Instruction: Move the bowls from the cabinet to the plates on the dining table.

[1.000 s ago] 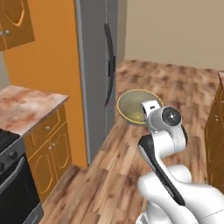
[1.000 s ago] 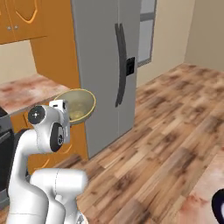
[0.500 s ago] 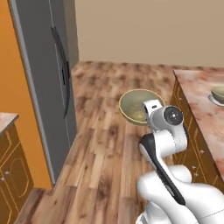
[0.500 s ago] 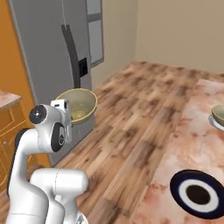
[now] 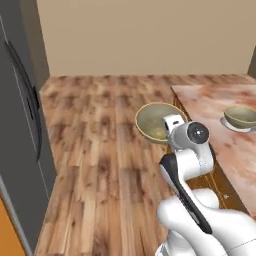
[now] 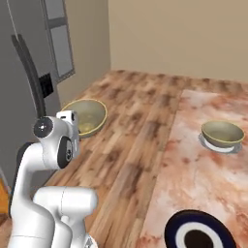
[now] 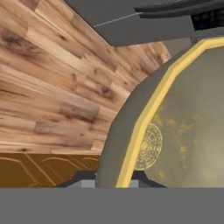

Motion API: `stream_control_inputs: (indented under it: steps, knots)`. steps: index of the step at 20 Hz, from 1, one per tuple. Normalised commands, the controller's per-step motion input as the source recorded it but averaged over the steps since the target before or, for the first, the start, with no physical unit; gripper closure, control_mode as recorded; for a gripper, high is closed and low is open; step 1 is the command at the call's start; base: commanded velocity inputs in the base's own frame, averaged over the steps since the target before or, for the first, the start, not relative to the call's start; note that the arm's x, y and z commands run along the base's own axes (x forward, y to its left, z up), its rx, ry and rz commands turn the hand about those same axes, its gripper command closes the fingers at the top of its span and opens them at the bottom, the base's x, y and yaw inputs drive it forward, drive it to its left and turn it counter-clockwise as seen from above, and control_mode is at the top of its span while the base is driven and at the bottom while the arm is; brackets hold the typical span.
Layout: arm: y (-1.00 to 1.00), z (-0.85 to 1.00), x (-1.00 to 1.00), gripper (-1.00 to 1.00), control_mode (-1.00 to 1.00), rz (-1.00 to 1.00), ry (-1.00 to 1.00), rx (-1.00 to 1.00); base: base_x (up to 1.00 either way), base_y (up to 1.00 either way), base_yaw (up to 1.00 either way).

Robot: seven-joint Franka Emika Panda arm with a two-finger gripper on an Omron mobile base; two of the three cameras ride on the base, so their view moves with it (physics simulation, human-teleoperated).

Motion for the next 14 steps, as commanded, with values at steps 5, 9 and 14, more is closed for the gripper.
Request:
stream_control_inputs:
  steps: [5,9,14]
  knots:
    - [0.0,0.0,0.0,1.0,1.0,0.0,0.0,0.0,0.0,0.26,-0.63]
    - [0.0,0.0,0.0,1.0,1.0,0.0,0.0,0.0,-0.03,0.49,-0.55]
    - [0.0,0.0,0.0,1.0,1.0,0.0,0.0,0.0,-0.03,0.73,-0.48]
